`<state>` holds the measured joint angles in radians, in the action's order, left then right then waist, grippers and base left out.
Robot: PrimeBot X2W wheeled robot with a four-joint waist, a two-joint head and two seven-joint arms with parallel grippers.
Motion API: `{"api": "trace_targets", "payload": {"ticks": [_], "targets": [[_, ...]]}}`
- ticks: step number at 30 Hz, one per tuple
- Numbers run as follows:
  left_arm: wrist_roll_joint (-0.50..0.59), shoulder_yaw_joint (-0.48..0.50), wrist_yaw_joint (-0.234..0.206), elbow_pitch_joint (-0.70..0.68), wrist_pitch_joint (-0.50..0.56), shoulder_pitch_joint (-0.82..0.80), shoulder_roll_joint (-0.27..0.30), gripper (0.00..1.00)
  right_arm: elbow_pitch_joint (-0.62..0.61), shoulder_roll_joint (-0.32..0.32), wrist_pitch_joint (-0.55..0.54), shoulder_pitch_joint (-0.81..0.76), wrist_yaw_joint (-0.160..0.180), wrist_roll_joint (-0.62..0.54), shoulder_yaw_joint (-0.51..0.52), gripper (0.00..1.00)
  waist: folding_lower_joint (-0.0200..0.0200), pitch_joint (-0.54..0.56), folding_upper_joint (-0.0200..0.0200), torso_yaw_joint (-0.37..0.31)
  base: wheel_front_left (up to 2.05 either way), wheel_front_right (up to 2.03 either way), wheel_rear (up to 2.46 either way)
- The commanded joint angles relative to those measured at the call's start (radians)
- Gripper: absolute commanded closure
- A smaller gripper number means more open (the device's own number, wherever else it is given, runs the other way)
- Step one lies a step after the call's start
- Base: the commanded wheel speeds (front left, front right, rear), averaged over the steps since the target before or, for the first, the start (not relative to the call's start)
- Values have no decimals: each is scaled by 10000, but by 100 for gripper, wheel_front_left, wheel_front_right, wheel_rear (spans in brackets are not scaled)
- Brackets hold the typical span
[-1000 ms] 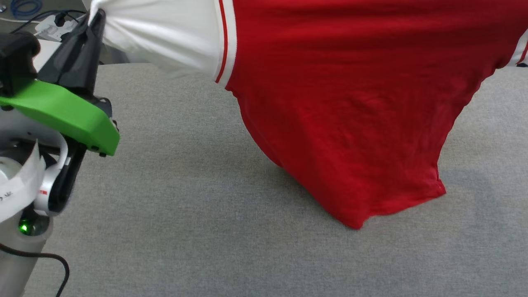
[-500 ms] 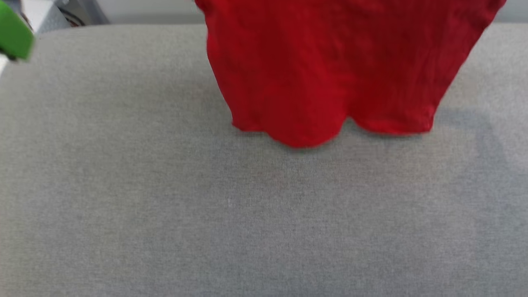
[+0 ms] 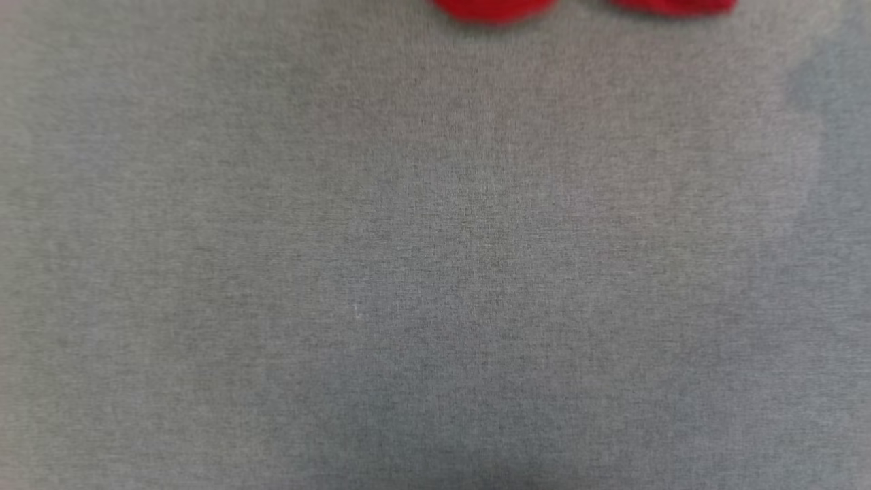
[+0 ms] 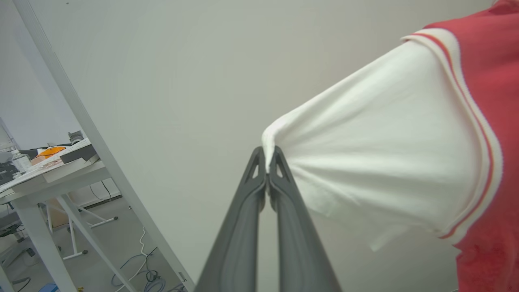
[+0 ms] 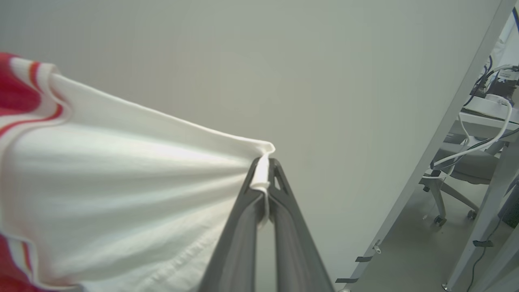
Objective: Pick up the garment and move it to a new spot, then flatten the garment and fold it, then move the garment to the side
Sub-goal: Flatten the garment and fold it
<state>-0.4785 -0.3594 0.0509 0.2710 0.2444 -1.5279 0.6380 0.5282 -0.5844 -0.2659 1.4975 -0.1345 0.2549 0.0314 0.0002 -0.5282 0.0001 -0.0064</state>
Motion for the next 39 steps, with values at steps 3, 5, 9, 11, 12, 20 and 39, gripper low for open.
{"api": "trace_targets", "payload": {"ticks": [3, 5, 9, 11, 12, 20, 39], "targets": [[302, -34, 94, 1133, -526, -1304, -269, 100, 869, 151, 701, 1080, 38, -519, 142, 100, -2, -1138, -1, -208, 0, 0, 0], [496, -127, 140, 1772, -918, -1990, -487, 100, 1377, 330, 1144, 1662, 38, -786, 318, 100, -2, -1322, -1, -226, 0, 0, 0], [797, -315, 241, 2886, -1771, -2847, -793, 100, 2230, 697, 2082, 2432, 38, -1255, 666, 100, -2, -1558, -1, -237, 0, 0, 0], [795, -325, 294, 3424, -2126, -3053, -890, 100, 2637, 955, 2401, 2591, 38, -1317, 623, 100, -2, -1630, -1, -274, 0, 0, 0], [762, -329, 338, 3682, -2318, -3096, -929, 100, 2854, 1080, 2545, 2624, 38, -1264, 587, 100, -2, -1658, -1, -299, 0, 0, 0], [588, -1048, 676, 4864, -3502, -1766, -1357, 100, 3821, 1188, 3396, 1929, 38, -683, -148, 100, -2, -1463, -1, -81, 0, 0, 0], [-790, -1857, 634, 4446, -4655, 5260, -1821, 100, 2244, 770, 2868, -4167, 38, 3418, -2972, 100, -2, 1281, -1, 50, 0, 0, 0]]}}
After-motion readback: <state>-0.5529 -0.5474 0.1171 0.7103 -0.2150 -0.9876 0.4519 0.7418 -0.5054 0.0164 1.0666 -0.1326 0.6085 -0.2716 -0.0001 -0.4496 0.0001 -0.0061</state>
